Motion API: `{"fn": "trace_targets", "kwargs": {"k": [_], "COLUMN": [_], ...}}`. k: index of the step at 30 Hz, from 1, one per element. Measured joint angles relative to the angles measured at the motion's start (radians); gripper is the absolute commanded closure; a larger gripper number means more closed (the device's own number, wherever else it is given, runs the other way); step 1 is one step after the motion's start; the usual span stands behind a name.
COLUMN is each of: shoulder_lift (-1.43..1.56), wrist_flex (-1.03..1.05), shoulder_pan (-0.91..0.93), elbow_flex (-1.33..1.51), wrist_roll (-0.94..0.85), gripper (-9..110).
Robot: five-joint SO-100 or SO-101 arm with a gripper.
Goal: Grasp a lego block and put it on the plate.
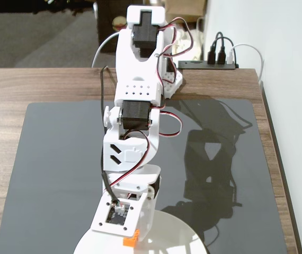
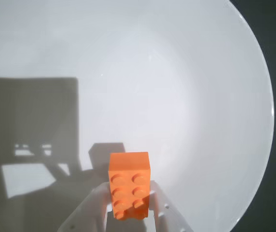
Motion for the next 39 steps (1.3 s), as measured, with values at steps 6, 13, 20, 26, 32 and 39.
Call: {"fn": "trace_targets", "kwargs": {"k": [6,13,20,26,32,39], "shoulder_lift": [-0.012,-0.012,-0.012,0.028,0.120,0.247], "wrist_flex": [0.011,0.046,0.064,0.120,0.196,0.256], "shoulder_pan": [-0.012,-0.012,-0.012,-0.017,-0.015,-0.020], "elbow_flex": [0.000,0.000,0.000,-0.002,-0.002,0.055], "wrist_roll": [0.015,0.015,0.040,0.048,0.054,0.054], "gripper": [87,79,79,79,79,80]}}
